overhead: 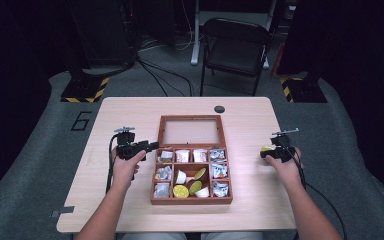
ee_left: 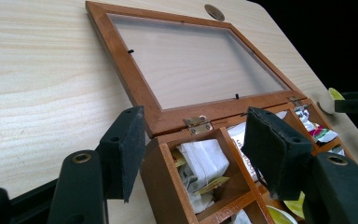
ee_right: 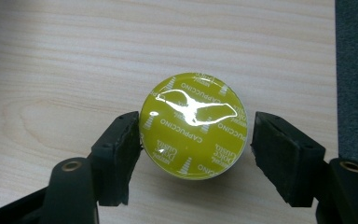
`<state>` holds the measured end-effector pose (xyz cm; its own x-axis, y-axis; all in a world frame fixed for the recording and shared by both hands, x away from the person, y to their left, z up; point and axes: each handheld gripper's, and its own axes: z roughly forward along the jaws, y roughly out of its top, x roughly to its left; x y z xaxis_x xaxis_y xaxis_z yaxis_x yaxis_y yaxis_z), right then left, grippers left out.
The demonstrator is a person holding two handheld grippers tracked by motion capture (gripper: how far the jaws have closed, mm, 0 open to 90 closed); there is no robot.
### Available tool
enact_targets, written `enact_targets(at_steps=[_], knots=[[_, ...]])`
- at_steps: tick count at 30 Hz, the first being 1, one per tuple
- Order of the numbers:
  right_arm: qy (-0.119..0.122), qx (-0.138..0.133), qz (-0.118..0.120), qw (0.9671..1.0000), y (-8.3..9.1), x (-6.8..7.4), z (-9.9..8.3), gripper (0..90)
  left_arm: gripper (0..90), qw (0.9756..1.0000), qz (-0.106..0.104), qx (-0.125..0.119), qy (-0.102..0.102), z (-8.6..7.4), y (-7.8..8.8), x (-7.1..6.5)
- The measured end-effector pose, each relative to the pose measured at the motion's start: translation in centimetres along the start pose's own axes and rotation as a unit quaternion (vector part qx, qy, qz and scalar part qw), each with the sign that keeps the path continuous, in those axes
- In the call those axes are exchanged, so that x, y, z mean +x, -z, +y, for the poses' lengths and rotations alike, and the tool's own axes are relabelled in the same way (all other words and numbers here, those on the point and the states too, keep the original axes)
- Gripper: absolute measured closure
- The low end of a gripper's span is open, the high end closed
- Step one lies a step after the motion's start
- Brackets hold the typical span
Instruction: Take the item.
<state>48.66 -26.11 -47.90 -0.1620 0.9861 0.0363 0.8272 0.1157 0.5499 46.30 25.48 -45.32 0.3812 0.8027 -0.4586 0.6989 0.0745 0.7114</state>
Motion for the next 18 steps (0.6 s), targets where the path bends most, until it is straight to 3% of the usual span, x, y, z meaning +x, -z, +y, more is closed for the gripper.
enact_targets(at_steps=[6,7,10,12,18], knots=[[0.004,-0.012,-0.001,0.9999,0.5,0.2,0.5,31.1,38.5,0.9998,0.001,0.012,-0.013,0.0,-0.4,-0.1],[0.006,-0.015,-0.002,0.9999,0.7,0.3,0.6,31.1,38.5,0.9999,0.002,0.011,-0.004,-0.1,-0.4,-0.2],[0.009,-0.022,0.002,0.9997,1.1,0.7,0.9,31.2,38.5,0.9998,0.003,0.015,-0.010,0.0,-0.4,-0.1],[0.023,-0.026,0.003,0.9994,1.5,1.1,1.2,31.2,38.5,0.9999,0.000,0.013,-0.002,0.1,-0.5,-0.1],[0.033,-0.046,0.034,0.9978,2.9,3.1,2.3,32.4,38.5,0.9998,0.003,0.018,-0.004,0.5,-0.5,-0.4]])
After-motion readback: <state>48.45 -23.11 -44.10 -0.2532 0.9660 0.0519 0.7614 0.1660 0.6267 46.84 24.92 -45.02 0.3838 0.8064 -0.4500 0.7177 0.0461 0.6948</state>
